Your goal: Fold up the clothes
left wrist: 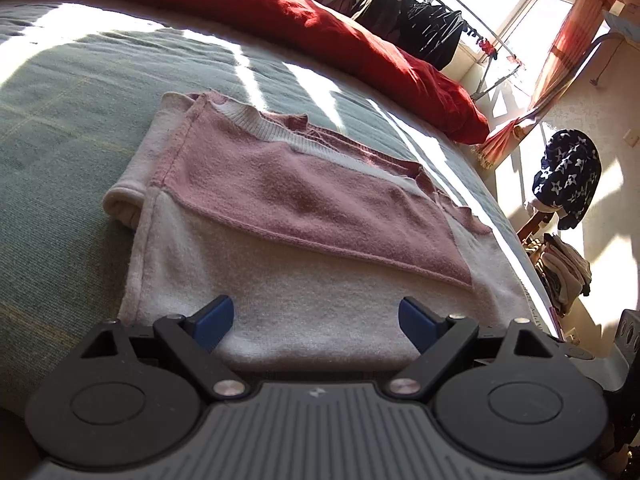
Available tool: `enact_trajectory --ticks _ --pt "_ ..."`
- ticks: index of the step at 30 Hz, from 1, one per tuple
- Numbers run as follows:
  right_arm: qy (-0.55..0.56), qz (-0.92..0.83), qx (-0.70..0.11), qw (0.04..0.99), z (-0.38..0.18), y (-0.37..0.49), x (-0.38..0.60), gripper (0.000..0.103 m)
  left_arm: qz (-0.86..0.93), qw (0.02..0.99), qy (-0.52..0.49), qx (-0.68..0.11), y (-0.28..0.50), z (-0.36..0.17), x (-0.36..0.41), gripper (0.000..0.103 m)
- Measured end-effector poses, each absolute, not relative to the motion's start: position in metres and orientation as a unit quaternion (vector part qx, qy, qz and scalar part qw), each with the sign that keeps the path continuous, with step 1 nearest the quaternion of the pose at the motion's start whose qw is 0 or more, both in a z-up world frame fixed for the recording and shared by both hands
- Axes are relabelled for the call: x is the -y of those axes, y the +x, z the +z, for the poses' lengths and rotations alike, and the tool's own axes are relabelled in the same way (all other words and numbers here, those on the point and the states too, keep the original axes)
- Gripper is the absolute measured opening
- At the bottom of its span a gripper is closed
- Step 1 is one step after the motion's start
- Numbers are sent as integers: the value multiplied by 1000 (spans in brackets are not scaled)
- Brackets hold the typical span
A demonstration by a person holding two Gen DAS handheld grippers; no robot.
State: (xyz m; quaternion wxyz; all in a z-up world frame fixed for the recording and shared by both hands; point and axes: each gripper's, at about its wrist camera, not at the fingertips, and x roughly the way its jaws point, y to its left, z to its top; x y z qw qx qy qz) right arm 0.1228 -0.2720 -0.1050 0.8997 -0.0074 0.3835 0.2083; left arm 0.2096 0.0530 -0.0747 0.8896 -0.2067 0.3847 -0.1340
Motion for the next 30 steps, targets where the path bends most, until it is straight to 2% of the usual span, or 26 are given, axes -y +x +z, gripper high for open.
enact_trajectory --ticks 15,21,30 --pt "-15 178 -388 904 -113 125 262 103 -166 892 -199 -370 205 -70 -64 90" --pt "-24 166 -387 907 -115 124 257 103 -167 881 -221 -384 210 -87 -78 90" --pt "-28 157 -391 906 -115 124 255 103 -188 894 -202 -353 222 -60 -86 90"
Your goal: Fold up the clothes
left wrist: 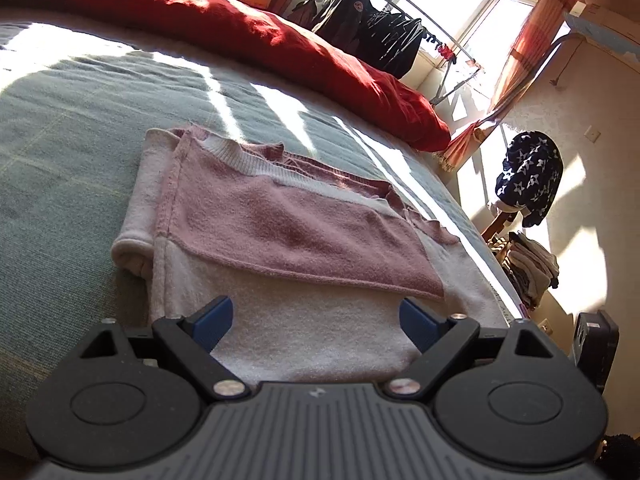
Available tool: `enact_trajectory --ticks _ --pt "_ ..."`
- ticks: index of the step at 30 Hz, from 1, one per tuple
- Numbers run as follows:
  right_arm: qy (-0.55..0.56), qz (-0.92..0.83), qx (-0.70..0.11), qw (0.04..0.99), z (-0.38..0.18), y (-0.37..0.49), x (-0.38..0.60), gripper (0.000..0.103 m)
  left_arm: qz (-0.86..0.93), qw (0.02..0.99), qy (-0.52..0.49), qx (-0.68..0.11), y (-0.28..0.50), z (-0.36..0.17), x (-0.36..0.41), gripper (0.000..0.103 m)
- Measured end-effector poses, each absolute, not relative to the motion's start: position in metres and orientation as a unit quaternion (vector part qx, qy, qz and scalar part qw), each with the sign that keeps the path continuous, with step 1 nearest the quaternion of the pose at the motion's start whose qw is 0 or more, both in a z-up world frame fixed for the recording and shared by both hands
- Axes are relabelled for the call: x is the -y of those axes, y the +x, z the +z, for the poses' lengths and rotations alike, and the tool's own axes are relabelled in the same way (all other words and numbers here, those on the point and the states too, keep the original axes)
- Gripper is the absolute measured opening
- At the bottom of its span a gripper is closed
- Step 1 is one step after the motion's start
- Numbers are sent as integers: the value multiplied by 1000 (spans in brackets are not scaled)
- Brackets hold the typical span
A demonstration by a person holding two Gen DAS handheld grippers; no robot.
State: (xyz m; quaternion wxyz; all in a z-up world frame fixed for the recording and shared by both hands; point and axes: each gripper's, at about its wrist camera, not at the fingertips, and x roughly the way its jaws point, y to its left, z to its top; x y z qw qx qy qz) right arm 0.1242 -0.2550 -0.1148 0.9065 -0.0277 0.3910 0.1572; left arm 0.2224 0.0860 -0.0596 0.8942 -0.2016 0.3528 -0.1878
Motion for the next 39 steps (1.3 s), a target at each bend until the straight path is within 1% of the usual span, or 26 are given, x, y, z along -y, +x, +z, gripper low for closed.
enact_trajectory --ticks 6,13,18,22,29,32,35,39 --pt "-28 153 -384 910 -116 121 254 103 -175 899 -199 -348 251 -57 -102 90" --pt "-30 159 -383 909 -117 123 255 103 -169 894 -205 -360 257 -70 -108 90" --pt "-32 159 -382 910 -118 123 255 103 -188 897 -186 -354 274 -52 -100 90" --pt "-36 162 -384 908 -117 123 255 103 -196 898 -174 -354 304 -44 -94 90" --pt "-50 175 -386 905 -117 123 256 103 -243 868 -194 -388 368 -46 -79 90" --pt "-49 176 -387 904 -117 124 256 103 -253 850 -206 -415 397 -52 -70 91" --pt "-49 178 -388 903 -117 124 256 103 -245 825 -244 -447 429 -70 -67 91" --pt "-50 182 -385 903 -117 122 257 103 -228 827 -257 -446 451 -88 -65 91"
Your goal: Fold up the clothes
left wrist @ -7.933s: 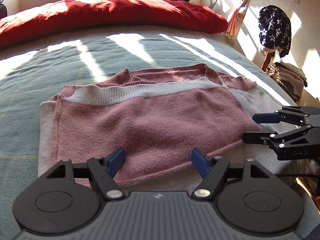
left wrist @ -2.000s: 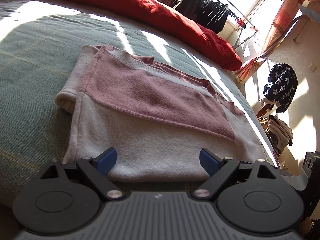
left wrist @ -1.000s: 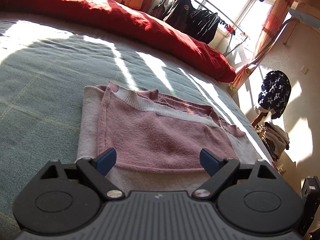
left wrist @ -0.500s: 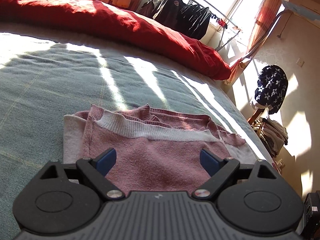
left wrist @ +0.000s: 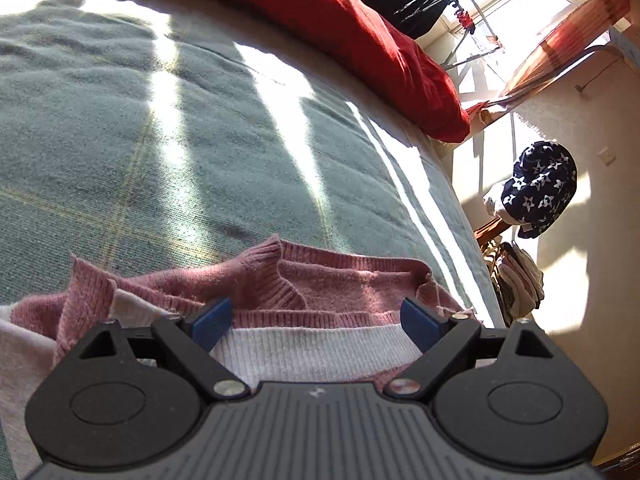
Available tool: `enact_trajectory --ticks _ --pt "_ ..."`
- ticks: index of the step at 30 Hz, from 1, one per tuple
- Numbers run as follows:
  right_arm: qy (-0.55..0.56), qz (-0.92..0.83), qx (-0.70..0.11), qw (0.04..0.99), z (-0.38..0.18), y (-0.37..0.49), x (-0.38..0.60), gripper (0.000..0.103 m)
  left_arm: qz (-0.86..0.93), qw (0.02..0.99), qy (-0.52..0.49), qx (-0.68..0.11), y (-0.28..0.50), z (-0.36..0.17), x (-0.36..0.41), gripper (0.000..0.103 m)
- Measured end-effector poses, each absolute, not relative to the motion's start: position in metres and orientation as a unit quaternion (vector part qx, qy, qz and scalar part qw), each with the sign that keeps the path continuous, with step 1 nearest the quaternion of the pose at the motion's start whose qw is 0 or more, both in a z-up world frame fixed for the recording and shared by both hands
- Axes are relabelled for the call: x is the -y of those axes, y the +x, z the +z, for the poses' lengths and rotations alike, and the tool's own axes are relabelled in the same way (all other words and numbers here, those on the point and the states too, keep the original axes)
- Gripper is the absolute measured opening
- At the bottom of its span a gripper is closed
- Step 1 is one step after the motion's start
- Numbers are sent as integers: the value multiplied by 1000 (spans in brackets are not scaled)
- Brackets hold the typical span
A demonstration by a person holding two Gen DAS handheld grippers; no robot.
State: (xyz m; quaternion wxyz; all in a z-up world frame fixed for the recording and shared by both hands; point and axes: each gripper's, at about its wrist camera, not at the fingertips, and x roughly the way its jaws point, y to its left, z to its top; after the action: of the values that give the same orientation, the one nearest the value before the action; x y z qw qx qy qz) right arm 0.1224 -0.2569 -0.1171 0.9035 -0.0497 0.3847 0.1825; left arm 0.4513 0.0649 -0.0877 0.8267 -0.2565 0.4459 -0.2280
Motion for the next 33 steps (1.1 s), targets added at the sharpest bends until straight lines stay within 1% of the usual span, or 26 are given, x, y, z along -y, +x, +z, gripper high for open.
enact_trajectory --ticks 4,9,12,16,19,26,33 --pt "-54 185 -382 904 -118 122 257 103 -218 832 -247 -446 459 -87 -60 91" --pt "-56 185 -382 904 -117 121 256 103 -235 841 -237 -426 445 -67 -53 91" --pt "-68 184 -380 904 -118 120 254 103 -260 837 -225 -425 442 -63 -43 94" --pt "-70 184 -383 903 -117 119 254 103 -222 838 -192 -460 455 -85 -35 93" --pt "-72 183 -387 901 -112 117 255 103 -220 841 -194 -455 448 -77 -36 93" --pt "-34 189 -381 905 -100 103 264 103 -279 843 -153 -433 395 -34 -26 94" --pt "-13 200 -368 908 -89 82 270 103 -310 808 -195 -462 354 -51 -10 94"
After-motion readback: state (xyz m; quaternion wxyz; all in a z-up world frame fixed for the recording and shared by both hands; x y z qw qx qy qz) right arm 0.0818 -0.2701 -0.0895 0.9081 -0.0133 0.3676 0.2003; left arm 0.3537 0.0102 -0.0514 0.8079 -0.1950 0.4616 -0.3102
